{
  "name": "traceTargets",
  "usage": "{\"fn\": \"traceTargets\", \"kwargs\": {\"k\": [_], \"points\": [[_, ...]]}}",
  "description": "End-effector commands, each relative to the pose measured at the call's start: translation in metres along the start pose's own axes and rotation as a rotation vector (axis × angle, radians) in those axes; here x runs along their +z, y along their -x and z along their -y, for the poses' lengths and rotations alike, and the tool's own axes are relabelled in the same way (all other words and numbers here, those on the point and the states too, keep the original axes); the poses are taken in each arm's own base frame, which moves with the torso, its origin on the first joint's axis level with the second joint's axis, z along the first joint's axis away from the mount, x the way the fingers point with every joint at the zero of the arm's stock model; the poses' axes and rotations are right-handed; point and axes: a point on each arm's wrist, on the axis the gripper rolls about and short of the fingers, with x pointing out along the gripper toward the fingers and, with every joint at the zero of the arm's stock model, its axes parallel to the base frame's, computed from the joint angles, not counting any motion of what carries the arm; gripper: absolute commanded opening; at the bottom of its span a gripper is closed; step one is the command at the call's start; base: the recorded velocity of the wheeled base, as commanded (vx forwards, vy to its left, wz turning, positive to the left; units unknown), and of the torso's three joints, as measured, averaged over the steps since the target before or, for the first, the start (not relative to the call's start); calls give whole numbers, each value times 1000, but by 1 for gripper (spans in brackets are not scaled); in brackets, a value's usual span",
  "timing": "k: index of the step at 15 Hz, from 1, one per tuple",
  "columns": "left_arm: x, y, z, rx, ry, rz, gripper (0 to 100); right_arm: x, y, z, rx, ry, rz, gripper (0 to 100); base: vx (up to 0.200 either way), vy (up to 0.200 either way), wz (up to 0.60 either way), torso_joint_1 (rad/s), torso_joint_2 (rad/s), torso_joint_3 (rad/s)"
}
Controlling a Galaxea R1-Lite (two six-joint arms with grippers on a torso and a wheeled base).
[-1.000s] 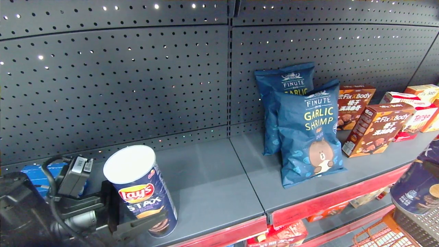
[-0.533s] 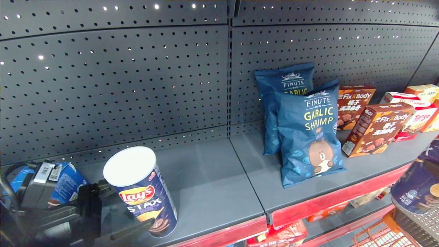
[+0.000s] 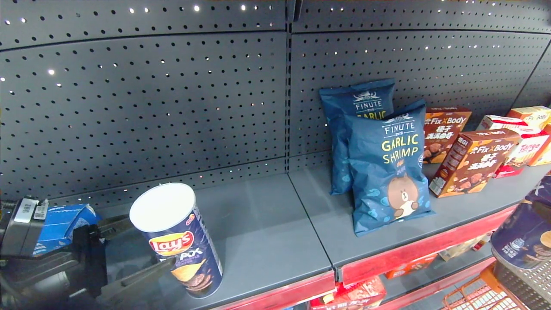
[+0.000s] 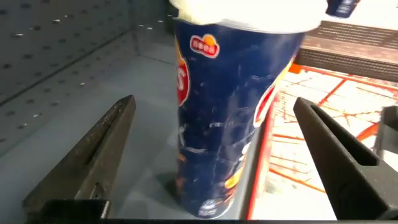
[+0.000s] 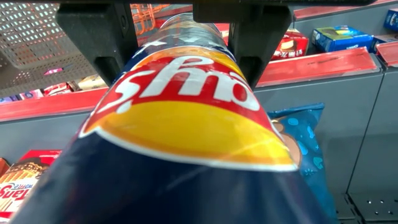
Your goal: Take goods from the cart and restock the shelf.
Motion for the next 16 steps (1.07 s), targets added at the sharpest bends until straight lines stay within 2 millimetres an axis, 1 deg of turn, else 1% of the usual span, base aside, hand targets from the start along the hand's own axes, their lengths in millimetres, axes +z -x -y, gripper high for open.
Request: {"fn": "traceTargets", "kwargs": {"k": [1, 4, 7, 9, 11, 12, 13, 15, 16], "points": [[2, 3, -1, 18, -9, 6, 100, 0, 0, 0, 1, 0, 1, 0, 0, 0, 0, 0, 0, 0], [9, 8, 6, 19, -32, 27, 100, 0, 0, 0, 1, -1, 0, 0, 0, 0, 0, 0, 0, 0], [18, 22, 25, 35, -43, 35, 100, 0, 0, 0, 1, -1, 0, 0, 0, 0, 0, 0, 0, 0], [22, 39, 43, 78, -49, 41, 100, 0, 0, 0, 1, -3, 0, 0, 0, 0, 0, 0, 0, 0], [23, 42, 46, 83, -47, 44, 100, 0, 0, 0, 1, -3, 1, 0, 0, 0, 0, 0, 0, 0], [27, 59, 73, 96, -29, 84, 100, 0, 0, 0, -1, -3, 1, 0, 0, 0, 0, 0, 0, 0], [27, 65, 84, 97, -25, 98, 100, 0, 0, 0, -1, -3, 1, 0, 0, 0, 0, 0, 0, 0], [24, 80, 108, 151, 8, 124, 100, 0, 1, 0, 0, -3, 6, 0, 0, 0, 0, 0, 0, 0], [23, 85, 117, 162, 13, 132, 100, 0, 2, 0, 0, -2, 7, 0, 0, 0, 0, 0, 0, 0]]}}
